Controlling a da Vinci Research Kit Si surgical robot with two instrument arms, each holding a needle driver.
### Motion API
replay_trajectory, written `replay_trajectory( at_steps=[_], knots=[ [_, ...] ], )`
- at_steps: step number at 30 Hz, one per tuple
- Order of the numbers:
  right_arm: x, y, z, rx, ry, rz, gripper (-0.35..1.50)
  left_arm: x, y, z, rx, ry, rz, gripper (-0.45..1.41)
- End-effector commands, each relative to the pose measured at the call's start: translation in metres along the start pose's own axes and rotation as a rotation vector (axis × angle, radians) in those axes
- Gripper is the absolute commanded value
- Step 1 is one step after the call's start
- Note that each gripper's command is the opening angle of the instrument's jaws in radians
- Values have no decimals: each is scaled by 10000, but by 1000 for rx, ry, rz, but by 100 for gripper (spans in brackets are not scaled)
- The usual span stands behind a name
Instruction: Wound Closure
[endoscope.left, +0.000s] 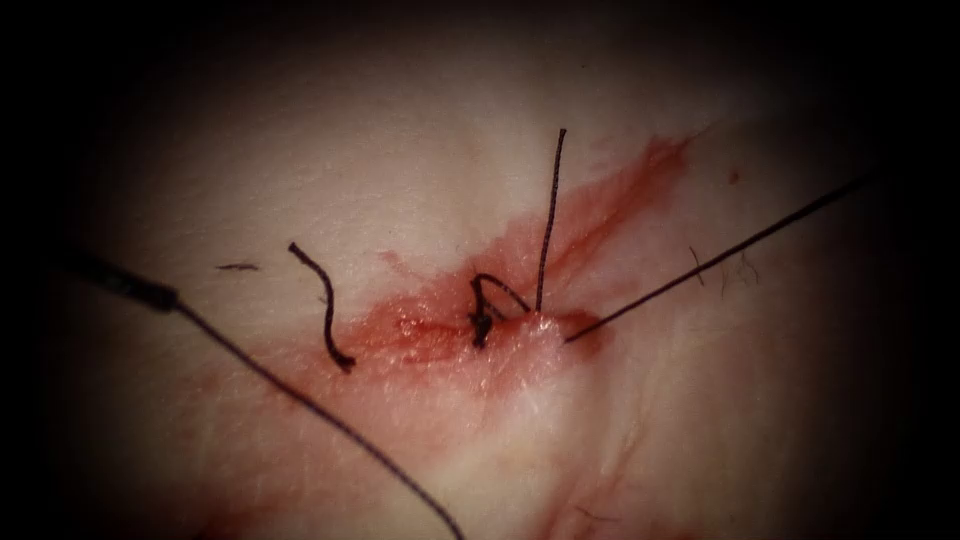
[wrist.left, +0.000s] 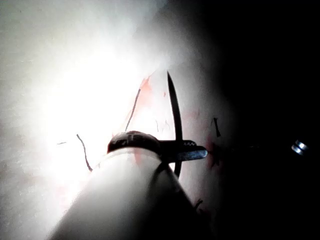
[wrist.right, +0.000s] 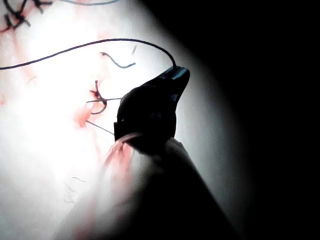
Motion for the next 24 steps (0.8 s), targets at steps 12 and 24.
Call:
replay_trajectory(
  at_steps=[12,24],
  knots=[
    [-12,49,-51,-82,-85,-31,-35,1,-5,5,-1,-1,2,-45],
    [-30,78,-101,-132,-167,-48,-35,1,-4,5,-1,0,6,-45]
  ],
)
